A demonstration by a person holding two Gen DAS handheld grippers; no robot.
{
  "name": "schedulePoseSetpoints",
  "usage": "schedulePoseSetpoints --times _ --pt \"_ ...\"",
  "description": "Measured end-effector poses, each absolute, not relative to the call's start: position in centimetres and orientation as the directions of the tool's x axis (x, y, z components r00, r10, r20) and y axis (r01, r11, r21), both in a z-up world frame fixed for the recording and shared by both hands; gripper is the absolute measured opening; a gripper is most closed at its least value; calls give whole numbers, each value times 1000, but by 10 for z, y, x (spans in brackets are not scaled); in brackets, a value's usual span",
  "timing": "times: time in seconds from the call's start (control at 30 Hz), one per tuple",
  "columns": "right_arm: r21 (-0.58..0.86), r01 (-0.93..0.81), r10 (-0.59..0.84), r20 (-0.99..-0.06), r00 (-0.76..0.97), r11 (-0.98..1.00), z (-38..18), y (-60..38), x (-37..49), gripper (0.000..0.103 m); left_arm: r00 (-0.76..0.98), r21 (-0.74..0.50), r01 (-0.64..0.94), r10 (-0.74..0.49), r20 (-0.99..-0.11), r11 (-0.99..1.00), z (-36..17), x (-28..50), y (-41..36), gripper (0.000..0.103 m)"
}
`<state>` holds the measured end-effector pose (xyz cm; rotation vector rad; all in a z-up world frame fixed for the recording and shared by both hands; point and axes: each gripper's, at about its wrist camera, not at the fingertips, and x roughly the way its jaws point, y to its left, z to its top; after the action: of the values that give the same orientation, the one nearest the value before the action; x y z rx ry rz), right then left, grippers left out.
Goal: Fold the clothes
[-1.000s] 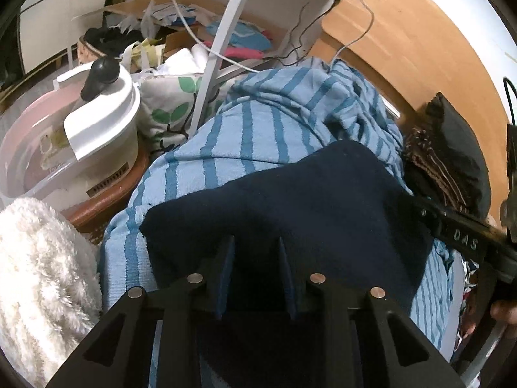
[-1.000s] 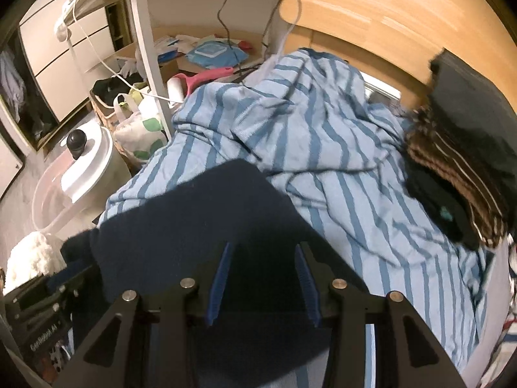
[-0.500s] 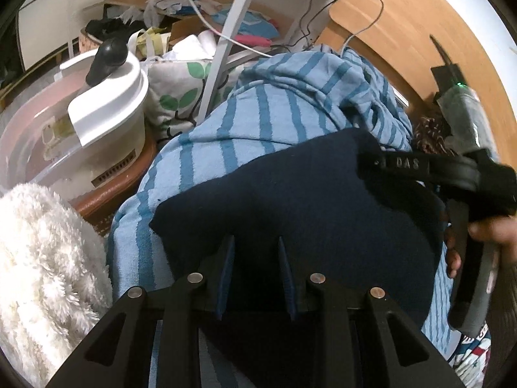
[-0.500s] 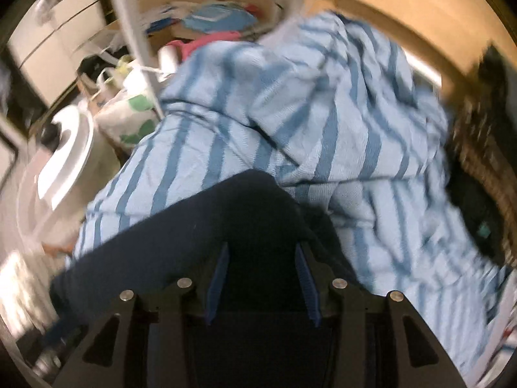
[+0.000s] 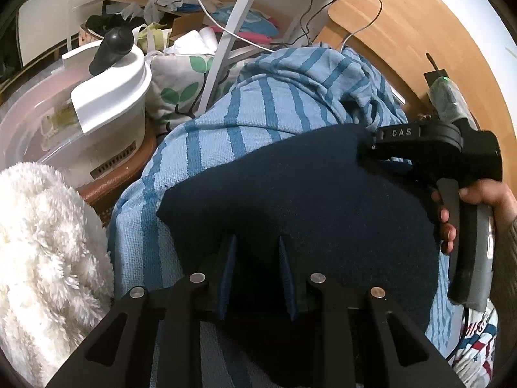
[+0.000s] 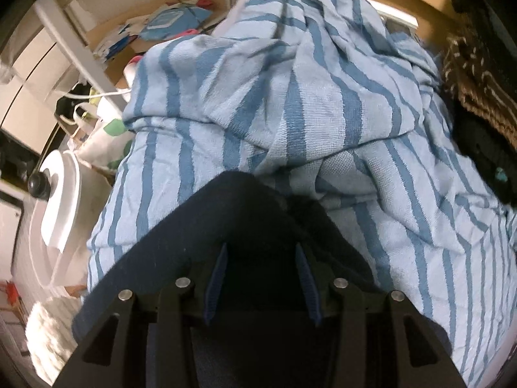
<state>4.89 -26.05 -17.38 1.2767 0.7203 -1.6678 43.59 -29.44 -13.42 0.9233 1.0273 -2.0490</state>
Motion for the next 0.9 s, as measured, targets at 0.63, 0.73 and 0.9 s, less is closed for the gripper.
schedulePoseSetpoints --times 0.63,0.73,0.9 --pt "119 900 -453 -887 -93 -418 -118 -159 67 47 -652 -447 582 -60 -756 -679 -97 410 -238 28" --pt "92 901 -414 -905 -102 -423 -129 -168 67 50 -613 -419 589 -44 -789 -691 -109 410 -234 28" --pt "90 878 -312 -948 -70 -470 -158 -180 53 53 -569 -406 594 -5 -822 -695 -124 411 -237 28"
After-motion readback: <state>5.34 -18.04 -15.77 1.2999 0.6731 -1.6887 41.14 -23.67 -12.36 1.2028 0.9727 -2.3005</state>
